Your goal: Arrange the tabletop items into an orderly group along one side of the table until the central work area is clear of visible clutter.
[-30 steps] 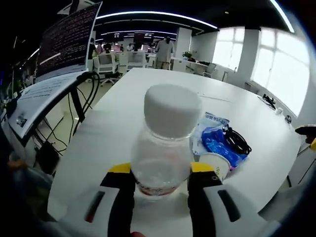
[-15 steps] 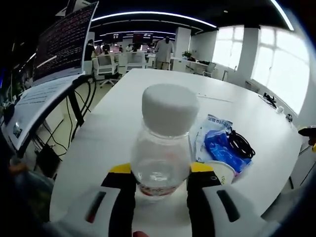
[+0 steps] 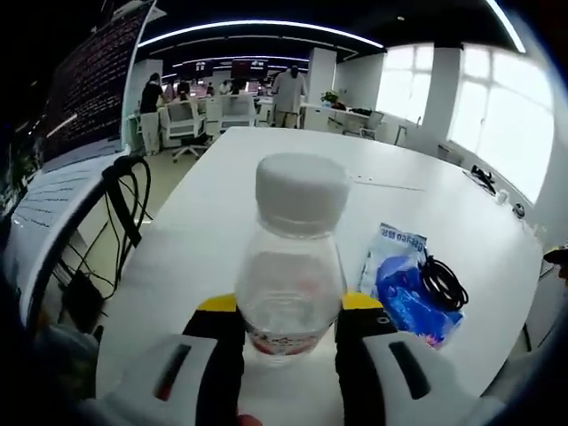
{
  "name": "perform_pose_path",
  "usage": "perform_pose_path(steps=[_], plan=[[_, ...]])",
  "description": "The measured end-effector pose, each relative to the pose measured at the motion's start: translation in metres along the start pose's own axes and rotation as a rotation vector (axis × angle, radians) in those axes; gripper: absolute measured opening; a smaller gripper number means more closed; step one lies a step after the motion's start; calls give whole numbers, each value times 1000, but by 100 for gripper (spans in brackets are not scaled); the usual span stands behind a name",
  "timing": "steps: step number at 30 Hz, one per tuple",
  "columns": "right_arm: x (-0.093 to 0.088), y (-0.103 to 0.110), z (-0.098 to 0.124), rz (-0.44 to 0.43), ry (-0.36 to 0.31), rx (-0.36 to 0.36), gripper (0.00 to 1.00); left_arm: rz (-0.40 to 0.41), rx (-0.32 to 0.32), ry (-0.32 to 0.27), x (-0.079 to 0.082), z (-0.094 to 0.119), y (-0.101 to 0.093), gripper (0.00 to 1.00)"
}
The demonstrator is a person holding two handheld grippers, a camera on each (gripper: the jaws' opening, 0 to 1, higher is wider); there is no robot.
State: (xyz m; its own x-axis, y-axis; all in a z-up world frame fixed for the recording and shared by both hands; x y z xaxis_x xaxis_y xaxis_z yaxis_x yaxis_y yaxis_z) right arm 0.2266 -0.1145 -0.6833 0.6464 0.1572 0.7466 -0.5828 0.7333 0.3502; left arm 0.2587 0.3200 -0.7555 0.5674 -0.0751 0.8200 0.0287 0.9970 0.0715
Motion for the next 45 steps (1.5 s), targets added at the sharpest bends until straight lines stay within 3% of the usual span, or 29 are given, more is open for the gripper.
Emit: perform_pose_path(steps=[10,19,27,35,40,45], plan=[[-5,1,-13,20,50,3,82,-16,-13,-35,35,-23,12,37],[-3,-1,-20,19,49,14,82,-26,-34,-49,65,-48,22,37],[-4,-6,-21,-2,48,9,82,-39,-45,-43,77,-64,23,37],[-4,-8,-24,-8,54,1,82,-22,-43,-42,72,-90,31,37],[-2,-9,-23,-8,54,-4,82,-40,-48,-38,67,-91,28,37],[0,-13,-22,-8,51,-11,82,-43,-52,-47,51,-93,24,37]])
Point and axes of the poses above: the point that each gripper's makers call its tool centre point, and the gripper's own axes: z roughly backward along the fingers, y roughly to its left, x roughly out of its top, the point moved 8 cm from there along z, roughly backward along the fingers, and after that the axes turned 13 degrees about -z, right-handed, at the moved point
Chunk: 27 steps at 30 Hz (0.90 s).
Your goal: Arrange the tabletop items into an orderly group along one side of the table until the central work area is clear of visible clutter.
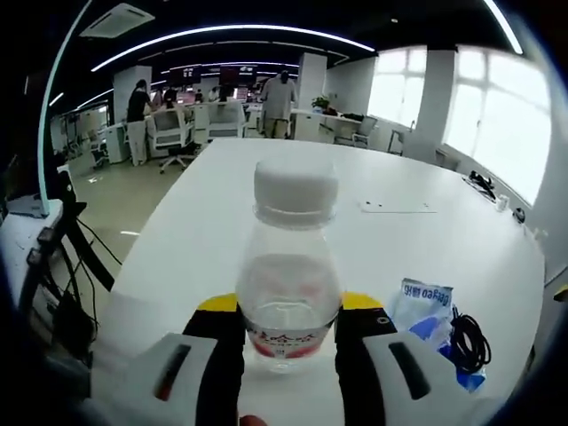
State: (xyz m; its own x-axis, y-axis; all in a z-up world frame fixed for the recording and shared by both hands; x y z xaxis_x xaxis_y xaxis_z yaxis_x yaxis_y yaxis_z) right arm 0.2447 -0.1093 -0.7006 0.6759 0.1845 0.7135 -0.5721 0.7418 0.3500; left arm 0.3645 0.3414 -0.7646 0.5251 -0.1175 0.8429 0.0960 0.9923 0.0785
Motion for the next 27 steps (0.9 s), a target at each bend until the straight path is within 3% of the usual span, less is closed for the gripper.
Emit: perform_pose_path(steps=[5,16,27], plan=[[-3,-5,-2,0,12,-5,82,-32,2,3,-3,2,-4,37],[-4,6,-5,6,21,6,82,-45,-2,-9,4,10,-17,38],[0,9,-2,15,16,5,81,-39,-16,-16,4,1,-13,38]])
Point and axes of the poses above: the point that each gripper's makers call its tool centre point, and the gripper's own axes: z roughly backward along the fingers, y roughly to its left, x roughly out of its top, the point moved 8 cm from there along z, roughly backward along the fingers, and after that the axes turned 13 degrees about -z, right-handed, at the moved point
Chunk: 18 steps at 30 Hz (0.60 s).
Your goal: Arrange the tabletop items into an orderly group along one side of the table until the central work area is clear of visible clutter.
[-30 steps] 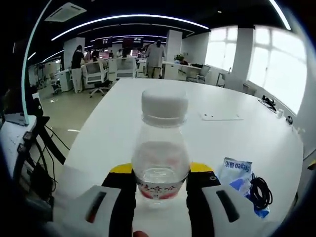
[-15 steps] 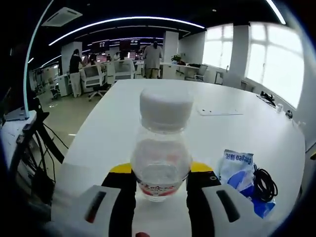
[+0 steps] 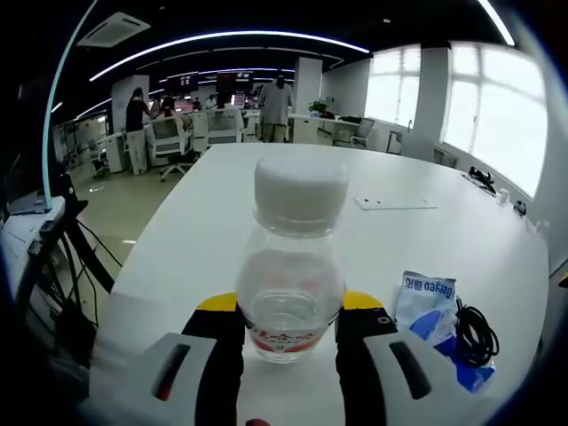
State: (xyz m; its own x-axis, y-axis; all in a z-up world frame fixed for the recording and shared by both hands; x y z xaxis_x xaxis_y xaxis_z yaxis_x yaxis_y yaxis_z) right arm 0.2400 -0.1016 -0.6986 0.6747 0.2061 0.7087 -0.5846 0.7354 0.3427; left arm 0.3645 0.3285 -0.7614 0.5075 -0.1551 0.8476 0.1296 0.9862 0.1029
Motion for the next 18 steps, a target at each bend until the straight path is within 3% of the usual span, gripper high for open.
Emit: perform_pose_path(steps=[18], plan=[[-5,-7,3,-8,12,-15,81,22,-22,7,11,-20,12,39]])
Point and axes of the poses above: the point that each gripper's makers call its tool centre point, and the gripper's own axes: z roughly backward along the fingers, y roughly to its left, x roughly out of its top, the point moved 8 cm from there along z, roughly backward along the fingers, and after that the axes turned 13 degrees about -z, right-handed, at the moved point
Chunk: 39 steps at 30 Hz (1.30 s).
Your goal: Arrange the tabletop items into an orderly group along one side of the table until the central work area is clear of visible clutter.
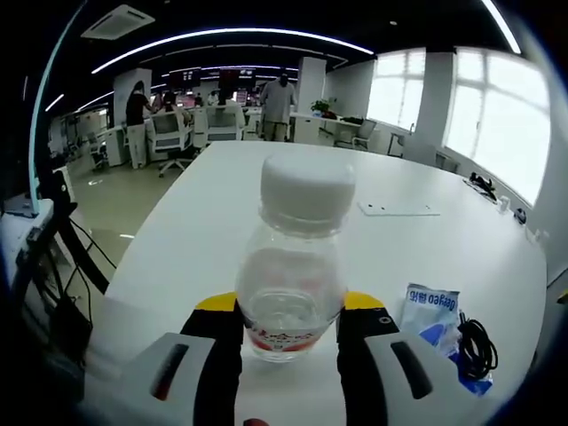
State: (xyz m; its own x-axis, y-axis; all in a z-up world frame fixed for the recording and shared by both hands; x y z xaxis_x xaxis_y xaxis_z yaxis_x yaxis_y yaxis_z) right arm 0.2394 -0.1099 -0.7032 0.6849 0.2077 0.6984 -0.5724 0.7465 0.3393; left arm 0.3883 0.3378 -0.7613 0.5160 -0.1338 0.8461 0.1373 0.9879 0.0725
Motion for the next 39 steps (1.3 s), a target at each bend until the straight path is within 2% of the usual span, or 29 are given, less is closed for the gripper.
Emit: perform_pose_path(steps=[8,10,14,18,27,39], plan=[[-2,-4,1,-9,-1,-8,81,11,3,5,-3,2,1,40],[-2,-2,1,-10,-1,-7,81,48,-4,19,-4,3,2,42],[-2,-2,1,-13,-4,-4,81,89,-12,10,-3,8,0,46],[-2,-3,0,-13,-5,-1,81,85,-31,0,5,9,2,51],[1,-5,-3,-7,-18,15,81,77,-32,-8,2,22,10,51],[2,-5,-2,2,-25,30,81,61,-32,-7,-2,43,0,52]])
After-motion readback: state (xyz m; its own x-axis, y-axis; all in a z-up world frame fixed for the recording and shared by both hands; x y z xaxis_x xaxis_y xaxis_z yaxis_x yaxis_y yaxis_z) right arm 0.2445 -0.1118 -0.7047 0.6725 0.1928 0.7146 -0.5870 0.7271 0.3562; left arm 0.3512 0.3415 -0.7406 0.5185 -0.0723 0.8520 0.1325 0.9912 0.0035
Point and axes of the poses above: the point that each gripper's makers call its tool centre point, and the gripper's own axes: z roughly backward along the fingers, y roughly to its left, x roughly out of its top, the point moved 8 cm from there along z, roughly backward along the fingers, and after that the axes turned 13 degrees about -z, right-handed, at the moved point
